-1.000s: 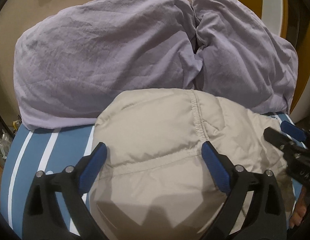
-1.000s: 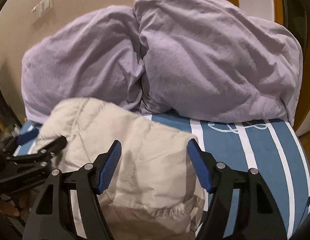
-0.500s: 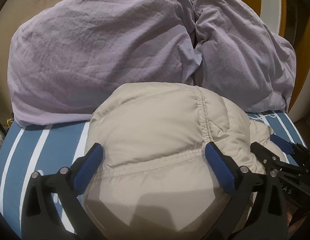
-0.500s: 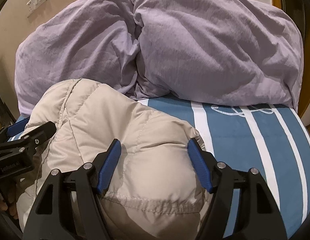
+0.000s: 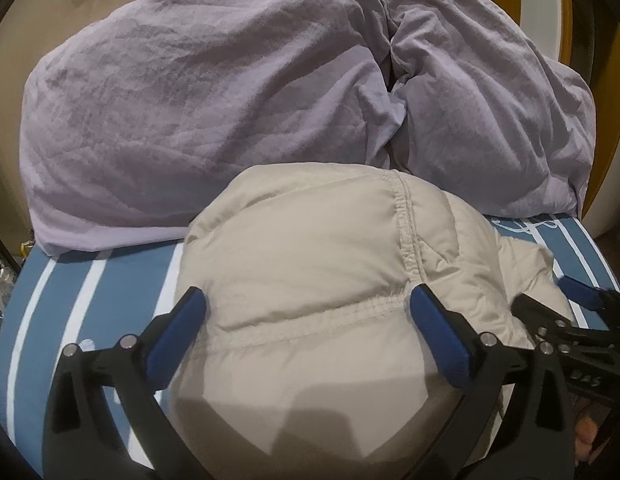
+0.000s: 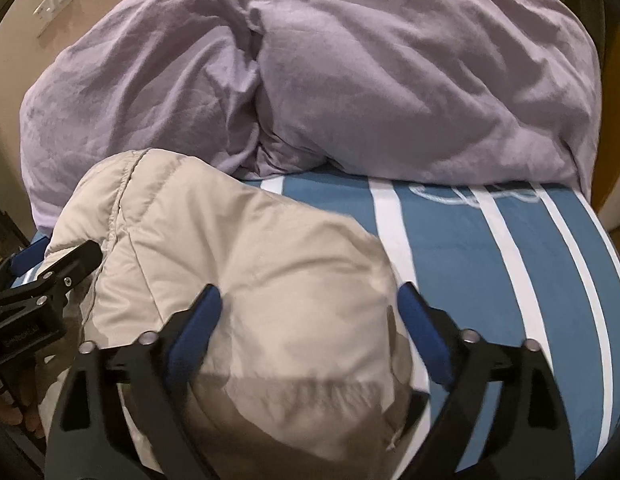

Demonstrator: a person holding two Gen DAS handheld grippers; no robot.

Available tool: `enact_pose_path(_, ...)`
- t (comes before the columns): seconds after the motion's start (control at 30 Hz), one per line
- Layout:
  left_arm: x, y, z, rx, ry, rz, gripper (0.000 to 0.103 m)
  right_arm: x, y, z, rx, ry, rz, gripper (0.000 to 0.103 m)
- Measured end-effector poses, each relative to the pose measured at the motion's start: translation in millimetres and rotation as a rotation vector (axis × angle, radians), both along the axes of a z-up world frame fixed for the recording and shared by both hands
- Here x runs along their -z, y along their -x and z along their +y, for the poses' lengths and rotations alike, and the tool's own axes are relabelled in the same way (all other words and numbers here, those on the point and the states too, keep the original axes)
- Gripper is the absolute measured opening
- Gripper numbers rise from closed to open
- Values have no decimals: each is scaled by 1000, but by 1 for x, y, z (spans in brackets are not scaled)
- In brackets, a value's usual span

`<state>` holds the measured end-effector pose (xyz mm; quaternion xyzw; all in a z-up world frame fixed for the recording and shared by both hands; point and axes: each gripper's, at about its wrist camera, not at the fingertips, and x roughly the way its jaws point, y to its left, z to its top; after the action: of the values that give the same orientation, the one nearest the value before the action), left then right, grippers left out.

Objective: Fold large clothes

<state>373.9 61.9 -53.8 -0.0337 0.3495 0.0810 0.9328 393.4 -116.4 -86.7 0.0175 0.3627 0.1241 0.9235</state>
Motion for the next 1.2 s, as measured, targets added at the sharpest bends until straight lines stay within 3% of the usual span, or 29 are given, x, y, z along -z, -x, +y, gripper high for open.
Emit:
enact_pose_path(0.2, -16, 32, -4, -8, 22, -6, 101, -13, 32, -22, 10, -24, 33, 102)
enact_pose_path(0.47, -36, 101, -14, -2, 75, -1, 101, -28, 92, -32, -37, 18, 54, 102)
enact_pose_path(0.67, -41, 161, -26, 8, 111, 19, 101, -36, 145, -37, -109, -20, 66, 102)
enact_pose_path(0.9, -41, 226, -39, 39, 144, 29, 101, -28, 201, -40, -172, -64, 122, 102)
enact_pose_path(1.2, -39, 264, -46, 25, 177, 18, 101, -26, 233, -47, -133, -106, 99, 102)
